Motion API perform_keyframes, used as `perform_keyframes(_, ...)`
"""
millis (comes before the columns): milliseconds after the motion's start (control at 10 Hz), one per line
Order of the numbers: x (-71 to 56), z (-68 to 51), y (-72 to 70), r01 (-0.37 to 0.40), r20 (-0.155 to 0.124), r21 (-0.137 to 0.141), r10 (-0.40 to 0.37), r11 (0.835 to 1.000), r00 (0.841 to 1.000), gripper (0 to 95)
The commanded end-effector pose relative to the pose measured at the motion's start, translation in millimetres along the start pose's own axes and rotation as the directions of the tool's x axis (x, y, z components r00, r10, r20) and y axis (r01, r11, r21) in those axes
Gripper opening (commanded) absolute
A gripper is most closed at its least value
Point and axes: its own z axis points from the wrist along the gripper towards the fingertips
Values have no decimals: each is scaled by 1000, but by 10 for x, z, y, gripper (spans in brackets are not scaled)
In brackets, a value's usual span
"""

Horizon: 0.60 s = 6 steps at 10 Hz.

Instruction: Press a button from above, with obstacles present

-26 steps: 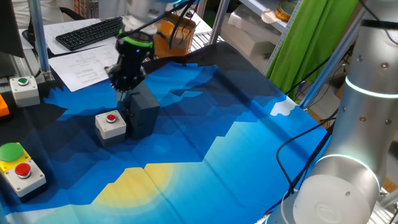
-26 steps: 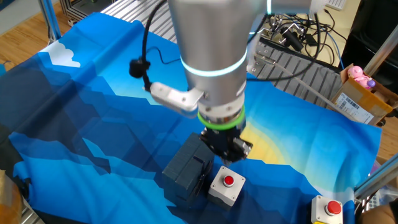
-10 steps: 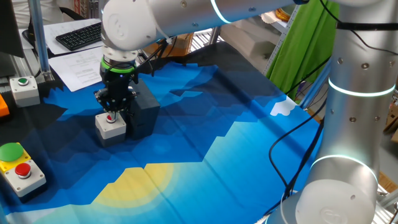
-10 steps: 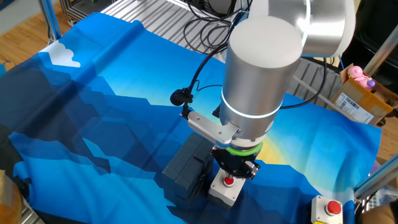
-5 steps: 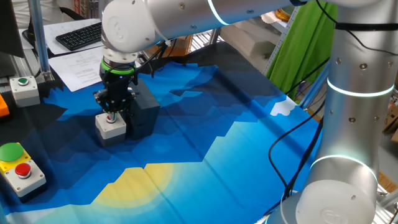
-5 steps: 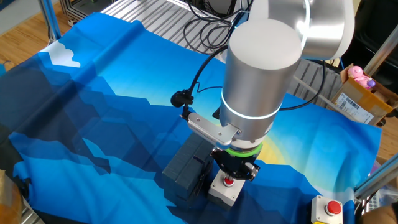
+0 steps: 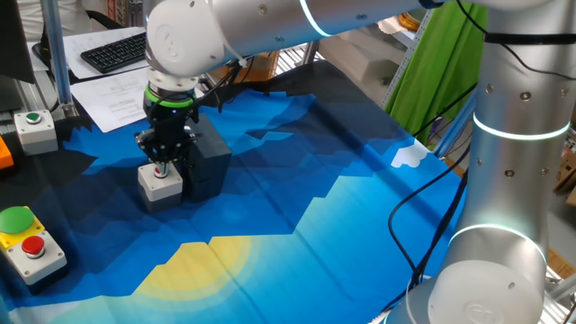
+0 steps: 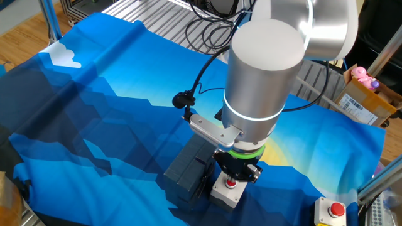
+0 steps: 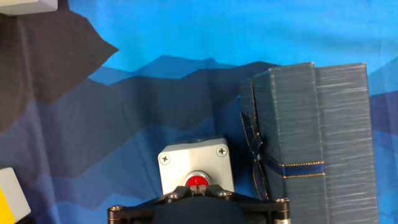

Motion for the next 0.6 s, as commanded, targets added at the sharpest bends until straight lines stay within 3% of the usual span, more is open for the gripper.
perform_keyframes(100, -37, -57, 7, 20, -14, -11, -20, 1000, 1000, 0)
perform_keyframes(400, -44, -87, 7, 15, 15, 9, -15, 1000, 1000, 0)
perform_keyframes(600, -44, -77, 7, 2, 12, 11, -2, 1000, 1000, 380)
